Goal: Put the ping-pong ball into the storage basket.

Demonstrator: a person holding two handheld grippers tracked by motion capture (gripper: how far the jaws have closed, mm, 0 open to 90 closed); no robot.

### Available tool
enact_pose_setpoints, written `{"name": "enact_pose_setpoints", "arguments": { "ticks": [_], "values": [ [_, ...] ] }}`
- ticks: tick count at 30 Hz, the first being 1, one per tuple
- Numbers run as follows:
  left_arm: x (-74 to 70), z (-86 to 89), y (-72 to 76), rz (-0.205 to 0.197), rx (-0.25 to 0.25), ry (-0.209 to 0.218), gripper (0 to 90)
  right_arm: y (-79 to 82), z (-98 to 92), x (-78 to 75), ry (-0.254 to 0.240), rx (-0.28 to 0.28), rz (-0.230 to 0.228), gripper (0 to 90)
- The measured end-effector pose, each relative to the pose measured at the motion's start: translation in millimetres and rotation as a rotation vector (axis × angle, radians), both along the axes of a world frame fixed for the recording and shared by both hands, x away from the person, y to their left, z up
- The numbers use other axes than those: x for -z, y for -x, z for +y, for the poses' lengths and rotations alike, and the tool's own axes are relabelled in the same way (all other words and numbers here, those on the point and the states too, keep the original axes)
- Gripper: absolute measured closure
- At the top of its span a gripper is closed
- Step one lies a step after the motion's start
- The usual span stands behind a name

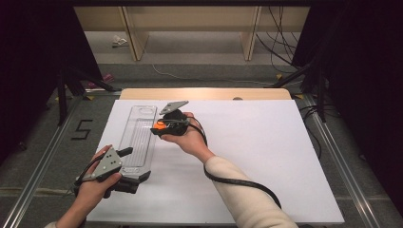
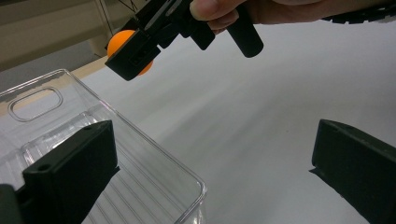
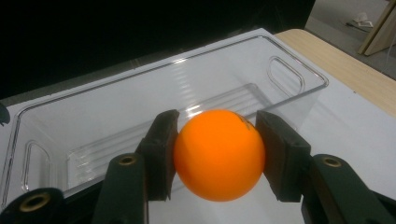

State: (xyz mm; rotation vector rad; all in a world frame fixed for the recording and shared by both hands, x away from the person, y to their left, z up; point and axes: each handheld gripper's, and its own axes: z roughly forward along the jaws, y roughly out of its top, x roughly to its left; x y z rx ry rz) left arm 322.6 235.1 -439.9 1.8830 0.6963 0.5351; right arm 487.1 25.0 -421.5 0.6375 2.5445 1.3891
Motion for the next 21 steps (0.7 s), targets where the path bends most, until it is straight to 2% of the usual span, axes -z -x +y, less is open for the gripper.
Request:
{"name": "enact_pose_setpoints", "arguments": {
  "ticks": [21],
  "values": [
    [0.2,-0.6,0.2,0.002,0.003,0.002,0.0,-4.8,16.0,-2.3,-0.003,-0.010,0.002,51.4]
  ]
}}
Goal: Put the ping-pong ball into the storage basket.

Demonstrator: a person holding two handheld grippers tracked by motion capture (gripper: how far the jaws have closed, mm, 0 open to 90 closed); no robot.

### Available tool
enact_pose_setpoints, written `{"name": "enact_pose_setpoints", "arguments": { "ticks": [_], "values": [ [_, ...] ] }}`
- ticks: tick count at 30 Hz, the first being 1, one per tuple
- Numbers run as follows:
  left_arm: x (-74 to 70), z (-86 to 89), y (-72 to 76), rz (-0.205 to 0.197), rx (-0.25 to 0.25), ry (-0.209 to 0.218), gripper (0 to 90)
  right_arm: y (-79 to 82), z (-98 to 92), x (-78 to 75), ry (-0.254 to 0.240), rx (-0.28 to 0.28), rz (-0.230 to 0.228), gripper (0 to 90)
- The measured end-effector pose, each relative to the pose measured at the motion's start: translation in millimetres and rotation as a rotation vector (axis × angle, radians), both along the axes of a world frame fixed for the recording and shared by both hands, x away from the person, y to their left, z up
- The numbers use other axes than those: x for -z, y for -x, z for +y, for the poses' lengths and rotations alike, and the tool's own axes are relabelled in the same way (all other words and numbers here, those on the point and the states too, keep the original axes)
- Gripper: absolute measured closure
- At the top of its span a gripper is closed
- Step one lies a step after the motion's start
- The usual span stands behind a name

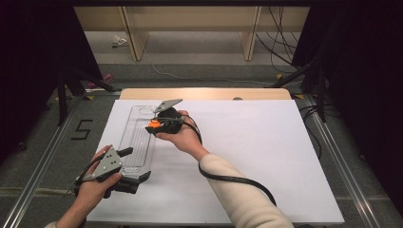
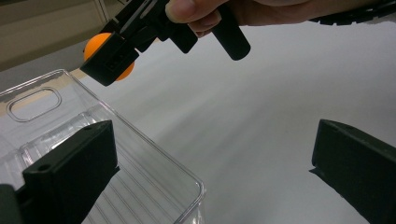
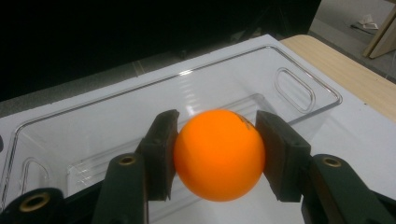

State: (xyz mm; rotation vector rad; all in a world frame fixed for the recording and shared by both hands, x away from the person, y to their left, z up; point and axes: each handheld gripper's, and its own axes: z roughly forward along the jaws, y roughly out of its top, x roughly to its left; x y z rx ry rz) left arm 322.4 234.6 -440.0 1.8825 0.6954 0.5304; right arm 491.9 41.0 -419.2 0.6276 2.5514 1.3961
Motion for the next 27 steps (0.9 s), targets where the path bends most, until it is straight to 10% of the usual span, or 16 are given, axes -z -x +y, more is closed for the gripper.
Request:
{"name": "enact_pose_setpoints", "arguments": {
  "ticks": [27],
  "values": [
    [-0.2,-0.1,0.0,-0.002,0.002,0.000,0.0,-6.4,21.4,-1.7,0.009,-0.016,0.003,51.4]
  ]
}}
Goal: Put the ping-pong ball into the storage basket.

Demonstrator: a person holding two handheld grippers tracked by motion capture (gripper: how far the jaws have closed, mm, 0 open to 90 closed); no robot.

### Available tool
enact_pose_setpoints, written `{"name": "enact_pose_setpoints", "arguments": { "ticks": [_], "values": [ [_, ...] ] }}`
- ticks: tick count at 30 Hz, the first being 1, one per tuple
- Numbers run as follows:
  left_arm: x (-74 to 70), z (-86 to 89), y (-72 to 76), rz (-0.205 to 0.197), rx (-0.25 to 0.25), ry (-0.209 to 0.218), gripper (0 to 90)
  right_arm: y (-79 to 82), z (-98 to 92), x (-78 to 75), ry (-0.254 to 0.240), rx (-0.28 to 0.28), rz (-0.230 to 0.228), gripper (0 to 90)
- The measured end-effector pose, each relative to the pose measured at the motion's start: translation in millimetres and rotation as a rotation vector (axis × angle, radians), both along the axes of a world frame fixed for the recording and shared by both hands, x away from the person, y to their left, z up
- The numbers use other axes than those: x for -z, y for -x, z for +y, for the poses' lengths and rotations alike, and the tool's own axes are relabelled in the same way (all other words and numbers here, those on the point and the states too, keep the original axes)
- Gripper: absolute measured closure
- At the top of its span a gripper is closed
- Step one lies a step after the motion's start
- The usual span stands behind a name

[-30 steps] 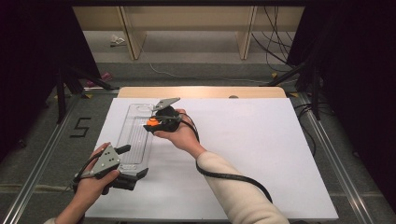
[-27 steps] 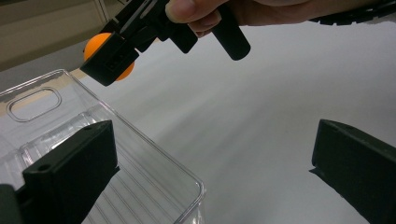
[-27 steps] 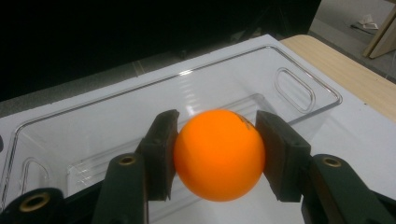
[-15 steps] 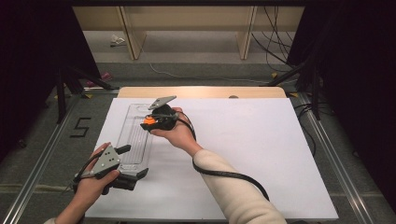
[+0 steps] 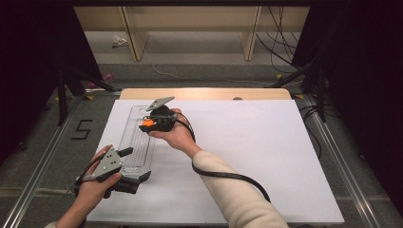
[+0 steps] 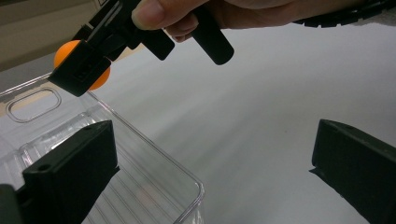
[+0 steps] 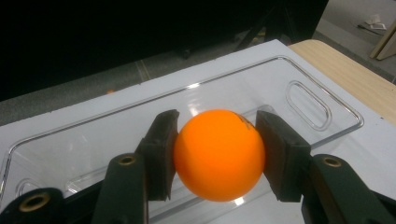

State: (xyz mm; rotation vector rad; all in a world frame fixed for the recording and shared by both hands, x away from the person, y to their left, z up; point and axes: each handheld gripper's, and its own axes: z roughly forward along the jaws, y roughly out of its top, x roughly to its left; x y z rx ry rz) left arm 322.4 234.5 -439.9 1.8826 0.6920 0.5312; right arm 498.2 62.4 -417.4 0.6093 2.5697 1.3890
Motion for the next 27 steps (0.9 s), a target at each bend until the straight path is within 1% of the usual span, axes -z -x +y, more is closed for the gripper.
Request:
{"name": "enact_pose_setpoints", "arguments": {
  "ticks": [11,27],
  "values": [
    [-0.1,0.0,0.2,-0.001,0.001,0.001,0.0,-1.3,9.1,1.6,0.003,-0.007,0.002,51.3],
    [-0.1,-0.2,0.0,0.000,0.001,0.002,0.0,-4.4,20.1,4.6,0.019,-0.017,0.011,51.3]
  ]
}}
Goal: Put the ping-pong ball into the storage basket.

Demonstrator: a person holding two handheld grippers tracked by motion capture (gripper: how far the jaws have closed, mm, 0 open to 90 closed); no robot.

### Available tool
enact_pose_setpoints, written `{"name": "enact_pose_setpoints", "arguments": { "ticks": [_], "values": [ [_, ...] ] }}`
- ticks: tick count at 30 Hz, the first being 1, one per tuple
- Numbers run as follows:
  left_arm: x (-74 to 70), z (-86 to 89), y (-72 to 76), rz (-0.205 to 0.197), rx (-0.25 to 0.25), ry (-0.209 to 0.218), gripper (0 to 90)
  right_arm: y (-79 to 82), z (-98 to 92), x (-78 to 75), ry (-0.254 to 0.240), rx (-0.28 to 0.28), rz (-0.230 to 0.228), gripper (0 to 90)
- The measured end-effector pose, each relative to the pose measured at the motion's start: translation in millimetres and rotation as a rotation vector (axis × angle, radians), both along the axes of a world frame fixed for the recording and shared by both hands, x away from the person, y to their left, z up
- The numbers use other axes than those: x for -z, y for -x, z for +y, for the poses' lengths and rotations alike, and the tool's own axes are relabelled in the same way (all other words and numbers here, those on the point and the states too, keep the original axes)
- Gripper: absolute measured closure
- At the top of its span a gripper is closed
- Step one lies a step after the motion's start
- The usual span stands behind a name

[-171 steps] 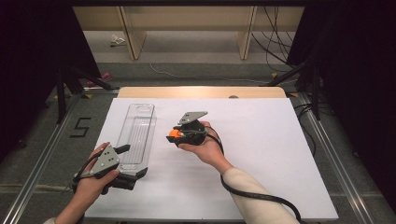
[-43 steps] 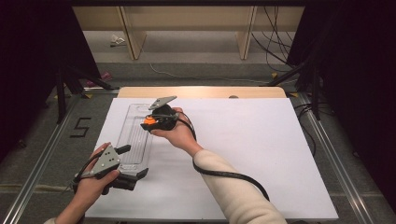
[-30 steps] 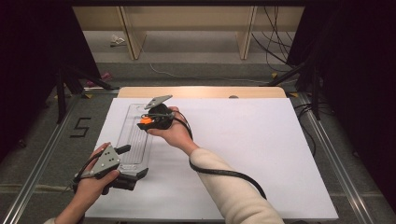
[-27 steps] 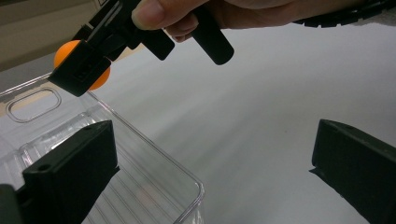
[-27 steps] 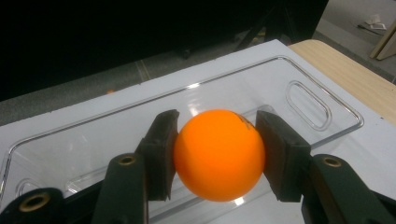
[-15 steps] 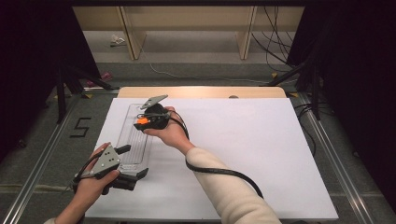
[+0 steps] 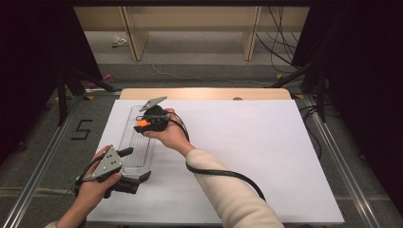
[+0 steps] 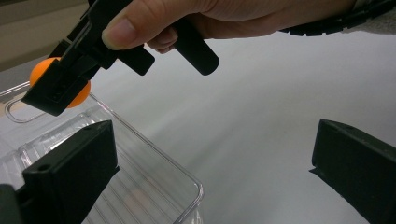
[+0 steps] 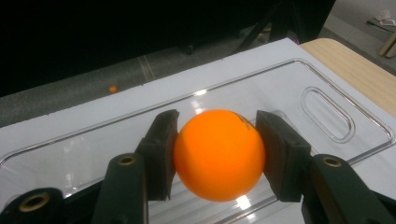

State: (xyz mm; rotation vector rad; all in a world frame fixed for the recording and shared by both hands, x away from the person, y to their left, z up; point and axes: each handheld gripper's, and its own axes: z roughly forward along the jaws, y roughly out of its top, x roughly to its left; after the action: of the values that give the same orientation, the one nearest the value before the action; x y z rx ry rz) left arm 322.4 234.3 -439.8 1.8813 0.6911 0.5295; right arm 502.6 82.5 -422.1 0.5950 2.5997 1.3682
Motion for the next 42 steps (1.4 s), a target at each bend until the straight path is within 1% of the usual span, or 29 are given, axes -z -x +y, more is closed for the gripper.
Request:
{"name": "enact_pose_setpoints", "arguments": {
  "ticks": [18,42],
  "values": [
    [0.0,0.1,-0.1,0.001,0.001,0.000,0.0,-2.6,8.1,7.8,0.026,-0.007,0.010,51.2],
    [-0.1,0.0,0.1,0.001,0.002,-0.001,0.0,-3.3,17.2,15.4,0.043,-0.010,0.025,51.2]
  ]
}}
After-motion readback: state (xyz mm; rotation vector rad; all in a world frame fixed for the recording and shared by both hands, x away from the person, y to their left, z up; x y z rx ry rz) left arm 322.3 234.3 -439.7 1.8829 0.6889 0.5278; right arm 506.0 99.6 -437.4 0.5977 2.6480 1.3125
